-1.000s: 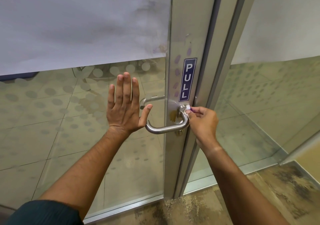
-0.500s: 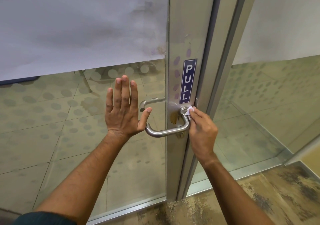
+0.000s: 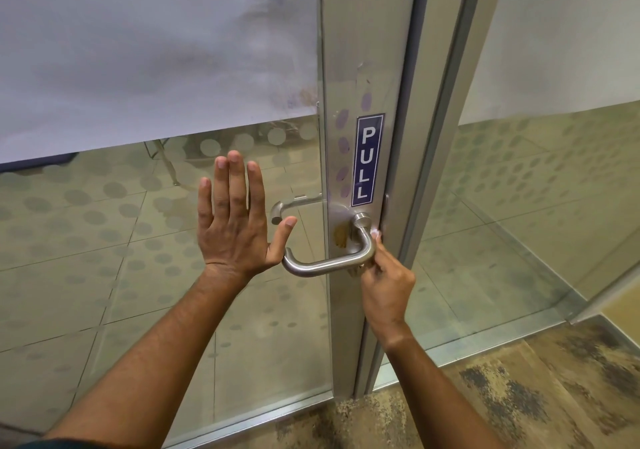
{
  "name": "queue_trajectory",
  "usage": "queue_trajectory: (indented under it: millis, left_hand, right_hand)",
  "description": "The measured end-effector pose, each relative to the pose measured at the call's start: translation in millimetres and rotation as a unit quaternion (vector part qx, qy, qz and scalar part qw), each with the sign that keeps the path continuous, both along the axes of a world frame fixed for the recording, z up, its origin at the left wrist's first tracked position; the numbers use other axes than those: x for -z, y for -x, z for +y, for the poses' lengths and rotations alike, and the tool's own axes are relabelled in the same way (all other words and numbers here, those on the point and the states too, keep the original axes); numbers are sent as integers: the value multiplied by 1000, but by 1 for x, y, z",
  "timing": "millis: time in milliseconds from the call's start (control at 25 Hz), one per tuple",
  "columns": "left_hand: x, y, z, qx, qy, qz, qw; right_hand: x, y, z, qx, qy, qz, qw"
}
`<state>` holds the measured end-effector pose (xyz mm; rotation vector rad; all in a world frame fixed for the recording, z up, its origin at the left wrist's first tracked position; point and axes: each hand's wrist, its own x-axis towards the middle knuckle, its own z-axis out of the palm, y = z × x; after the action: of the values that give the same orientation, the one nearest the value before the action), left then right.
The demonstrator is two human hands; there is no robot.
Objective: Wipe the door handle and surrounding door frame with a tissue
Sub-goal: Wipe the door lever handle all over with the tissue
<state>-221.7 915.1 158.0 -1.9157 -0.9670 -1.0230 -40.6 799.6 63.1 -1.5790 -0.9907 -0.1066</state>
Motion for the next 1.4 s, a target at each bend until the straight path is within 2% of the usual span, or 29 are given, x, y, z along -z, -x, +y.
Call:
queue_trajectory:
  millis: [160,360,480,640,880,1000,1120,1240,1400]
  left_hand:
    - [0,0,1,3,3,0,1000]
    - [-1,1,0,4,3,1,1000]
    - [0,0,0,3,-1,2,1000]
    - [-1,0,1,4,-3,1,1000]
    - [-1,0,-1,6,-4,0,1000]
    - [-2,0,-1,2,-3,2,1000]
    - [-1,1,-1,0,-7,2,1000]
    - [-1,1,-1,1,-14,4,1000]
    - [0,1,1,-3,-25,3,1000]
  right_hand:
    - [0,4,-5,5,28,36,999]
    - [-29,-3,1,11,-56,94,994]
    - [-37,-13,6,19,-72,33,997]
    - [-32,-18,5,28,-33,-72,996]
    - [-7,8,2,57,37,34,997]
    - [-6,9,-1,47,56,33,997]
    - [-5,16,-9,40,21,-6,999]
    - [0,33,-9,46,-38,22,998]
    - [1,57,5,30,-68,38,997]
